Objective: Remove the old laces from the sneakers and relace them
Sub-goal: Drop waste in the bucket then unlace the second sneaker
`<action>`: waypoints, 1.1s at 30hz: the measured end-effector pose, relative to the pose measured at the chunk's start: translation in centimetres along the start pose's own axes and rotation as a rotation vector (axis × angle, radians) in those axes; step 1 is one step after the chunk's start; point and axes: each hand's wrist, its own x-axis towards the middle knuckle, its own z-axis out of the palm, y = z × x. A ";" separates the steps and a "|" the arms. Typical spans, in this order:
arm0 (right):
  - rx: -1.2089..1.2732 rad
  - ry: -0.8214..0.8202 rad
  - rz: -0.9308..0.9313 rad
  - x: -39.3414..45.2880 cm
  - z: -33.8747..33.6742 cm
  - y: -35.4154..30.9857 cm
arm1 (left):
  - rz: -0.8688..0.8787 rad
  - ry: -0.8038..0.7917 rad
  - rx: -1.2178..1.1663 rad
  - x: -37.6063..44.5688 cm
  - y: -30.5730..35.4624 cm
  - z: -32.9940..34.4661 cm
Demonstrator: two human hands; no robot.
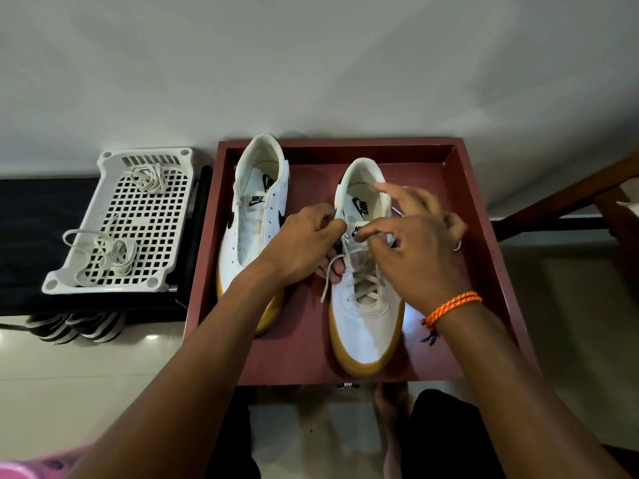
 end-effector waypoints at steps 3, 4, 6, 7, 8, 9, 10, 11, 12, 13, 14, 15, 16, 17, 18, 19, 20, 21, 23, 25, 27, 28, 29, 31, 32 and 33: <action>-0.110 -0.139 -0.104 -0.9 1.4 -0.9 | 0.000 0.006 0.007 0.0 0.1 -0.1; -0.108 -0.146 -0.113 -0.9 1.5 -0.9 | 0.000 0.008 0.011 -0.1 0.1 -0.1; -0.073 -0.096 -0.072 -0.5 1.0 -0.4 | -0.006 -0.008 -0.007 -0.1 0.2 -0.1; -0.061 -0.046 -0.038 -0.2 0.5 0.0 | -0.013 -0.020 -0.023 -0.1 0.3 0.0; -0.053 0.005 -0.009 0.1 -0.1 0.3 | -0.023 -0.027 -0.038 -0.1 0.3 0.0; -0.041 0.043 0.010 0.3 -0.5 0.6 | -0.030 -0.031 -0.048 -0.1 0.3 0.0; -0.023 0.066 0.015 0.4 -0.7 0.8 | -0.032 -0.032 -0.050 -0.1 0.3 0.0; 0.001 0.068 0.007 0.4 -0.8 0.7 | -0.031 -0.031 -0.048 -0.1 0.3 0.0; 0.020 0.050 -0.009 0.3 -0.6 0.5 | -0.028 -0.029 -0.046 -0.1 0.3 0.0; 0.025 0.017 -0.032 0.1 -0.3 0.1 | -0.024 -0.027 -0.044 -0.2 0.3 -0.1; 0.011 -0.025 -0.055 -0.2 0.2 -0.2 | -0.019 -0.026 -0.044 -0.2 0.4 -0.1; -0.019 -0.062 -0.077 -0.4 0.7 -0.5 | -0.013 -0.027 -0.045 -0.3 0.4 -0.1; -0.051 -0.086 -0.100 -0.6 1.2 -0.5 | -0.011 -0.027 -0.046 -0.3 0.4 -0.2; -0.071 -0.094 -0.120 -0.7 1.5 -0.4 | -0.014 -0.028 -0.048 -0.3 0.4 -0.2; -0.069 -0.089 -0.134 -0.6 1.6 -0.1 | -0.019 -0.031 -0.050 -0.2 0.4 -0.2; -0.048 -0.073 -0.137 -0.5 1.4 0.1 | -0.023 -0.035 -0.049 -0.2 0.3 -0.2; -0.014 -0.050 -0.128 -0.3 1.3 0.5 | -0.028 -0.038 -0.049 -0.2 0.3 -0.2; 0.027 -0.016 -0.112 0.0 1.0 0.8 | -0.035 -0.040 -0.050 -0.2 0.2 -0.2; 0.159 0.059 -0.041 0.7 0.1 1.5 | -0.041 -0.028 -0.052 -0.2 0.2 -0.1; 0.276 0.154 0.046 1.3 -1.1 2.1 | -0.023 0.005 -0.022 -0.1 0.1 -0.1; 0.303 0.276 0.101 1.6 -2.5 2.6 | 0.033 0.085 0.075 -0.1 -0.1 0.1; 0.369 0.312 0.131 1.6 -3.3 3.0 | 0.086 0.153 0.167 -0.1 -0.2 0.2; 0.463 0.305 0.160 1.6 -4.0 3.4 | 0.151 0.232 0.266 -0.2 -0.4 0.4; 0.532 0.133 0.190 1.4 -4.6 4.2 | 0.302 0.344 0.415 -0.1 -0.5 0.8; 0.432 0.015 0.180 1.2 -4.5 4.5 | 0.379 0.371 0.462 -0.1 -0.4 1.0; 0.302 -0.075 0.165 1.0 -4.2 4.7 | 0.443 0.377 0.520 -0.2 -0.3 1.1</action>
